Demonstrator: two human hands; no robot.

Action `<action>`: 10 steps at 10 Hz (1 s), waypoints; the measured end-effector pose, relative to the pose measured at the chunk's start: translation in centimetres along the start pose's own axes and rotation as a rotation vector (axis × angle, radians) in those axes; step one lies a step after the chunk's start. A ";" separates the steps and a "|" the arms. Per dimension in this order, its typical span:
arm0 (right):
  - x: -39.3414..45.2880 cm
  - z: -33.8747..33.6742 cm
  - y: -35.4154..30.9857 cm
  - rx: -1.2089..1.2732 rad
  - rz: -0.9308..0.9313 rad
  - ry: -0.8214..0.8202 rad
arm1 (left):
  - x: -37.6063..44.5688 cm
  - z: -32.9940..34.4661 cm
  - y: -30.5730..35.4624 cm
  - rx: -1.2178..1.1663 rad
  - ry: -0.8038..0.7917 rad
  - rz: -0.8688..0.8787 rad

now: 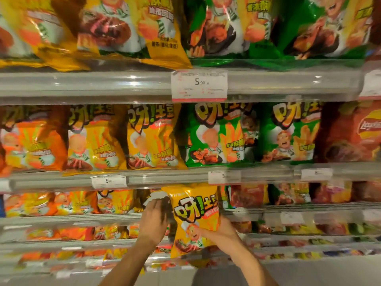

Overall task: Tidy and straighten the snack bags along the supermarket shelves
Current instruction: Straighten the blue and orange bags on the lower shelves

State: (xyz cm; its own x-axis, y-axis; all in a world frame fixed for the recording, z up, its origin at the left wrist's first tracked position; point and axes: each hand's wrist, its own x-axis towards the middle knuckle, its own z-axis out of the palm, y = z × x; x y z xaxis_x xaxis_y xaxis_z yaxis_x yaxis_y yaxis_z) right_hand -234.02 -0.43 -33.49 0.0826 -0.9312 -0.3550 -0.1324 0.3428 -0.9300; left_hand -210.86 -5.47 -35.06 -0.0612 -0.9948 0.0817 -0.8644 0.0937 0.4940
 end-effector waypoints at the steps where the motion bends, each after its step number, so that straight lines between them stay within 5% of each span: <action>1: 2.0 3.5 -1.5 0.000 -0.018 0.025 | -1.7 -2.1 -3.5 0.234 -0.067 0.010; 3: 5.3 7.9 -4.7 -0.121 -0.096 0.101 | -3.4 -3.8 -6.1 0.308 -0.085 0.085; 4: 6.3 8.7 -5.5 -0.443 -0.220 0.080 | -3.8 -3.8 -6.9 0.246 -0.090 0.023; 5: 8.0 9.5 -6.0 0.333 -0.014 0.253 | -4.0 -3.9 -7.5 0.180 -0.087 0.046; 6: 8.7 10.1 -5.3 -0.151 -0.220 0.325 | -4.2 -3.8 -7.8 0.239 -0.063 0.116; 8: 10.8 12.5 -3.5 -0.156 -0.195 0.190 | -4.3 -3.7 -8.1 0.493 -0.163 0.174; 10: 11.7 13.6 -3.8 -0.289 -0.036 0.133 | -4.7 -3.6 -8.2 0.435 -0.096 0.175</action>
State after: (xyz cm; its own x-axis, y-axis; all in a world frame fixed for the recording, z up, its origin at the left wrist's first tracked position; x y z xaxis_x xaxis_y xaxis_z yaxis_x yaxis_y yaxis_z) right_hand -219.11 -10.90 -35.43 -0.0354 -0.9567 -0.2888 -0.4083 0.2776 -0.8696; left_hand -201.68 -1.46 -36.39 -0.2527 -0.9667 0.0415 -0.9644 0.2551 0.0702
